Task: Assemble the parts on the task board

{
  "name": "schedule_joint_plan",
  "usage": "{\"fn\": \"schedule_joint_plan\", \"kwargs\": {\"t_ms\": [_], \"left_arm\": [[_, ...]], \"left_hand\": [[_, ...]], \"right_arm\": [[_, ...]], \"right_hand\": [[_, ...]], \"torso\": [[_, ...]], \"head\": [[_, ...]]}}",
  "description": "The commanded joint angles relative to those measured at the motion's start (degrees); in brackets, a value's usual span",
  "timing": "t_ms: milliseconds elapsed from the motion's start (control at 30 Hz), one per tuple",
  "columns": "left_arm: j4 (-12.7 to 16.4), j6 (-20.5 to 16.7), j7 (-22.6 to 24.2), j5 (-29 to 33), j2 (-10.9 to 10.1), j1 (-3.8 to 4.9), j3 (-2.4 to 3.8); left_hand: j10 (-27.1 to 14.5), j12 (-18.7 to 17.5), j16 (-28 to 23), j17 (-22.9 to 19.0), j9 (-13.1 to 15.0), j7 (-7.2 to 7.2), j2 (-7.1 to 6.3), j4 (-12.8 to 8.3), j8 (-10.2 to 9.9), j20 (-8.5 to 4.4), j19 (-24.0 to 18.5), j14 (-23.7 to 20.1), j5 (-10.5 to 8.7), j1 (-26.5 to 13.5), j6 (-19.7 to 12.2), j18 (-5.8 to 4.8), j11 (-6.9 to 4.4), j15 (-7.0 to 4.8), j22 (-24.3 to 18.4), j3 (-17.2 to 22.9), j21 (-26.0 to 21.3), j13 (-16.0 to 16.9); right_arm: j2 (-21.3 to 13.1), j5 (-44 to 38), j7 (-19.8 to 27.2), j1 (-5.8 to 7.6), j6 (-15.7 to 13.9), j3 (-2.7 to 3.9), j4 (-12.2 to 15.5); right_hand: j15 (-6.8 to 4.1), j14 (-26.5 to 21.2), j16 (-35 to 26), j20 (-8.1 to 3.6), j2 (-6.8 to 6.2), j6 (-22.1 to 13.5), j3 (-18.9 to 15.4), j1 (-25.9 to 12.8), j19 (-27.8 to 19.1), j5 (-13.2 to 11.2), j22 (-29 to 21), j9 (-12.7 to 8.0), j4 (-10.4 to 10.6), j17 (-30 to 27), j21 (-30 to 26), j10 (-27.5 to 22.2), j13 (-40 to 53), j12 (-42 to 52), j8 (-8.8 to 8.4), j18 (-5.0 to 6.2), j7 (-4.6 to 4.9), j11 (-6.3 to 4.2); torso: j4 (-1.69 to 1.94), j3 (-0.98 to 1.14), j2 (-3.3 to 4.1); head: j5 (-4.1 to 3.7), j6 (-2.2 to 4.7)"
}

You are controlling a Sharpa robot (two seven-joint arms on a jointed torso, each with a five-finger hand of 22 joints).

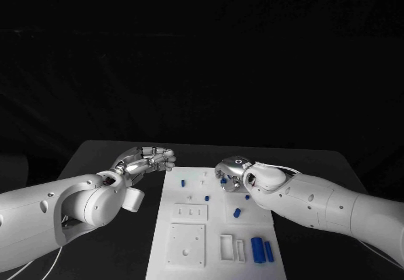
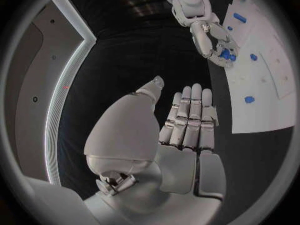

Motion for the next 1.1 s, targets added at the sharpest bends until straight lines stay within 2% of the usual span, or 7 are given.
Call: {"fn": "schedule_joint_plan", "kwargs": {"t_ms": [33,200,300,367,600,800,1100], "left_arm": [[0.12,1.17,0.05,-0.3,0.1,0.12,0.05],[0.01,1.23,-0.1,-0.3,0.01,0.13,0.05],[-0.03,1.26,-0.15,-0.3,-0.03,0.13,0.05],[-0.08,1.34,-0.19,-0.3,-0.02,0.13,0.04],[-0.36,1.43,-0.3,-0.3,0.03,0.13,0.04],[-0.41,1.49,-0.44,-0.3,-0.1,0.13,0.04],[-0.25,1.65,-0.61,-0.3,-0.38,0.13,0.04]], "left_hand": [[0.34,-0.24,-0.26,-0.02,-0.1,-0.01,-0.24,0.09,-0.35,0.32,0.09,0.14,-0.32,-0.54,0.35,0.65,0.24,0.21,-0.02,-0.27,-0.35,-0.1],[0.35,-0.29,-0.3,-0.01,-0.12,-0.01,-0.24,0.15,-0.37,0.33,0.08,0.14,-0.33,-0.56,0.37,0.66,0.25,0.23,-0.01,-0.29,-0.37,-0.1],[0.36,-0.33,-0.34,-0.01,-0.15,-0.01,-0.27,0.21,-0.39,0.34,0.07,0.15,-0.35,-0.57,0.38,0.67,0.26,0.23,0.0,-0.32,-0.38,-0.1],[0.37,-0.35,-0.36,-0.01,-0.15,-0.01,-0.28,0.23,-0.4,0.35,0.06,0.15,-0.36,-0.57,0.39,0.67,0.26,0.24,0.0,-0.33,-0.39,-0.1],[0.4,-0.43,-0.43,0.01,-0.19,-0.01,-0.3,0.34,-0.43,0.36,0.04,0.16,-0.39,-0.57,0.42,0.68,0.26,0.25,0.01,-0.36,-0.42,-0.1],[0.41,-0.49,-0.49,0.01,-0.22,-0.01,-0.33,0.41,-0.45,0.38,0.03,0.17,-0.43,-0.58,0.44,0.69,0.26,0.26,0.02,-0.4,-0.44,-0.1],[0.4,-0.65,-0.62,0.03,-0.3,0.01,-0.39,0.6,-0.53,0.4,-0.01,0.16,-0.48,-0.59,0.43,0.7,0.28,0.28,0.03,-0.48,-0.5,-0.11]], "right_arm": [[0.09,-1.76,-0.49,-0.17,0.71,-0.13,0.05],[-0.31,-2.87,-1.65,-0.17,-0.06,-0.13,0.24],[-0.56,-3.62,-2.45,-0.17,-0.15,-0.13,0.2],[-0.65,-3.67,-2.55,-0.17,-0.01,-0.13,0.16],[-1.36,-3.93,-2.68,-0.17,0.48,-0.13,1.74],[-1.69,-4.62,-3.48,-0.17,-0.03,-0.13,2.11],[-2.43,-5.9,-4.9,-0.17,-1.0,-0.13,2.5]], "right_hand": [[-0.29,-0.28,0.36,-2.27,0.06,0.81,0.76,-0.57,2.59,-0.68,0.6,0.02,0.01,-0.29,-0.1,1.09,0.14,0.16,0.11,2.75,-0.07,-0.12],[-0.64,-0.31,0.67,-2.23,0.0,1.62,1.68,-0.67,2.72,-1.48,0.7,0.13,0.03,-0.9,-0.05,2.24,0.31,0.39,0.34,2.75,-0.33,-0.48],[-0.67,-0.31,0.77,-2.22,-0.25,1.7,1.91,-0.7,2.77,-1.59,0.74,0.12,0.02,-1.08,-0.01,2.34,0.3,0.32,0.31,2.75,-0.33,-0.51],[-0.67,-0.31,0.83,-2.2,-0.47,1.74,2.03,-0.74,2.79,-1.69,0.76,0.12,0.03,-1.2,0.01,2.37,0.29,0.26,0.28,2.75,-0.32,-0.51],[-0.63,-0.31,1.03,-2.17,-1.16,1.75,2.25,-0.95,2.89,-1.82,0.82,0.08,0.12,-1.54,0.09,2.36,0.24,0.04,0.16,2.75,-0.29,-0.47],[-0.53,-0.34,1.2,-2.15,-1.66,1.57,2.23,-1.29,2.94,-1.73,0.83,0.0,0.28,-1.83,0.11,2.1,0.13,-0.23,-0.04,2.75,-0.24,-0.36],[-0.26,-0.42,1.56,-2.11,-3.03,1.52,2.86,-1.16,2.98,-1.93,0.81,-0.09,0.74,-2.51,0.08,1.31,-0.05,-0.48,-0.26,2.75,-0.19,-0.09]], "torso": [[0.26,-0.2,0.63],[0.44,-0.35,0.92],[0.32,-0.41,1.02],[0.16,-0.4,1.18],[0.05,-0.37,1.51],[-0.03,-0.29,1.68],[-0.22,-0.3,1.93]], "head": [[0.16,0.01],[-0.03,-0.02],[-0.07,0.06],[-0.02,0.15],[0.01,0.43],[0.1,0.6],[0.06,0.95]]}}
